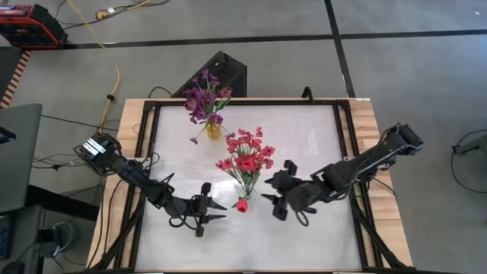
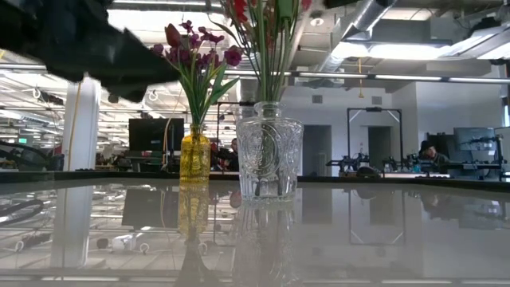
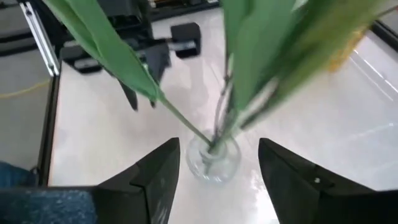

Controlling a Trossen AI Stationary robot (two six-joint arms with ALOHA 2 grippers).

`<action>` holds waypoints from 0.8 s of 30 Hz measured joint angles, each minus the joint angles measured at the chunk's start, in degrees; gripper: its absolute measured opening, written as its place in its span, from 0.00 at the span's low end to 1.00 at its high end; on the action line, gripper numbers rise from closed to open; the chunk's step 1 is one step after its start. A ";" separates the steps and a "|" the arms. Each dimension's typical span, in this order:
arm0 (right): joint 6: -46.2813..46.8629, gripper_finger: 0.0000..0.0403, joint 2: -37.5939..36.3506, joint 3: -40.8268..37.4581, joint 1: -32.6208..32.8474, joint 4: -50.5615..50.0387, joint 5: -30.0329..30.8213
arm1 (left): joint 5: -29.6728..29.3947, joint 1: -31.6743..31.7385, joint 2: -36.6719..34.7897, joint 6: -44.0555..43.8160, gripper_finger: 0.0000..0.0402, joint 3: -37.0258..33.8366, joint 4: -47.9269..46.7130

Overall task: Sort flowers into vase by color
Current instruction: Return to Home Position

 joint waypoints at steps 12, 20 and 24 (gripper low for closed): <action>7.71 0.55 -10.49 -5.94 6.93 -16.06 14.11 | 0.01 1.98 -18.89 12.46 0.23 -0.63 -15.00; 10.91 0.48 -24.98 -27.49 2.09 -4.10 11.67 | 0.05 8.79 -33.86 12.10 0.23 -12.56 -8.82; 0.99 0.37 -33.77 -38.06 -4.10 11.35 5.07 | 4.75 14.08 -41.66 9.14 0.23 -15.24 -9.31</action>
